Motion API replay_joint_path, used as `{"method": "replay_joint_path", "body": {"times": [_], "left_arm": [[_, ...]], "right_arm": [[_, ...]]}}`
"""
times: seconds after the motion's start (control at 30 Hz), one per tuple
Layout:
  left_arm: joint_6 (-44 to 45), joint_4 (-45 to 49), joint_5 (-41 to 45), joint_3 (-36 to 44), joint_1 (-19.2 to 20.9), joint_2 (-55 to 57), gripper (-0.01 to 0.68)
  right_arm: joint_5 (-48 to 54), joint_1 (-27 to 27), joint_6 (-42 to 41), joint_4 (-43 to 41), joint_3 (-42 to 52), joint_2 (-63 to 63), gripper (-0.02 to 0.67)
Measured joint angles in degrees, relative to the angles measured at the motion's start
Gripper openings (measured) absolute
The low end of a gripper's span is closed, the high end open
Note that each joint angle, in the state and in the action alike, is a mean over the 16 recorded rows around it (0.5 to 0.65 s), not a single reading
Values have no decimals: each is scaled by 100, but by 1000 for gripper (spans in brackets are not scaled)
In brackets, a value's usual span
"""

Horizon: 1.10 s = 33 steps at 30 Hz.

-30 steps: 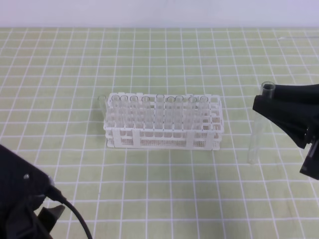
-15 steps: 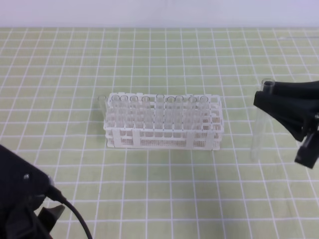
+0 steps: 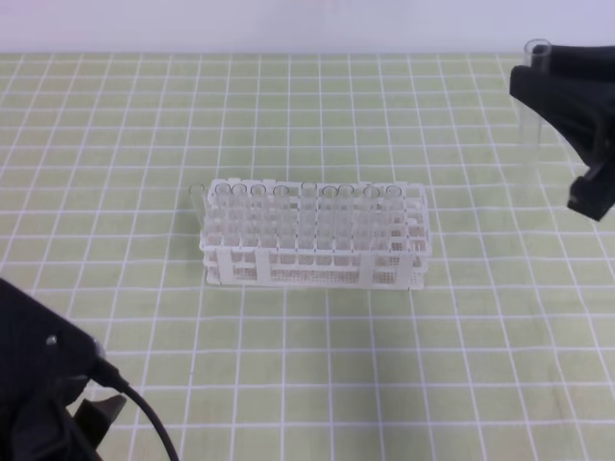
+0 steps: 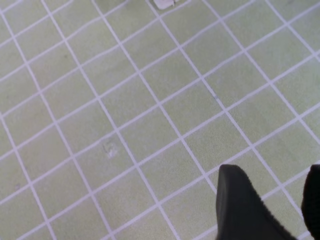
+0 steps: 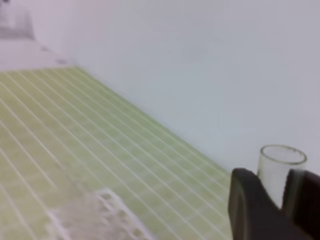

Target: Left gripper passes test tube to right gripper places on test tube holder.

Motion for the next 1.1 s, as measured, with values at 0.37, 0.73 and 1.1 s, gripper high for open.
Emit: {"method": "replay_joint_path", "body": {"times": [0.37, 0.73, 1.1], "left_arm": [[-1, 8, -5, -1, 1, 2, 257], [-4, 15, -10, -2, 1, 2, 258], [-2, 8, -7, -1, 0, -1, 257]], "right_arm": [[-2003, 745, 1751, -1315, -413, 21, 102], [-4502, 2071, 5817, -3222, -428, 221, 102], [-6233, 3154, 7063, -4381, -410, 1074, 102]]}}
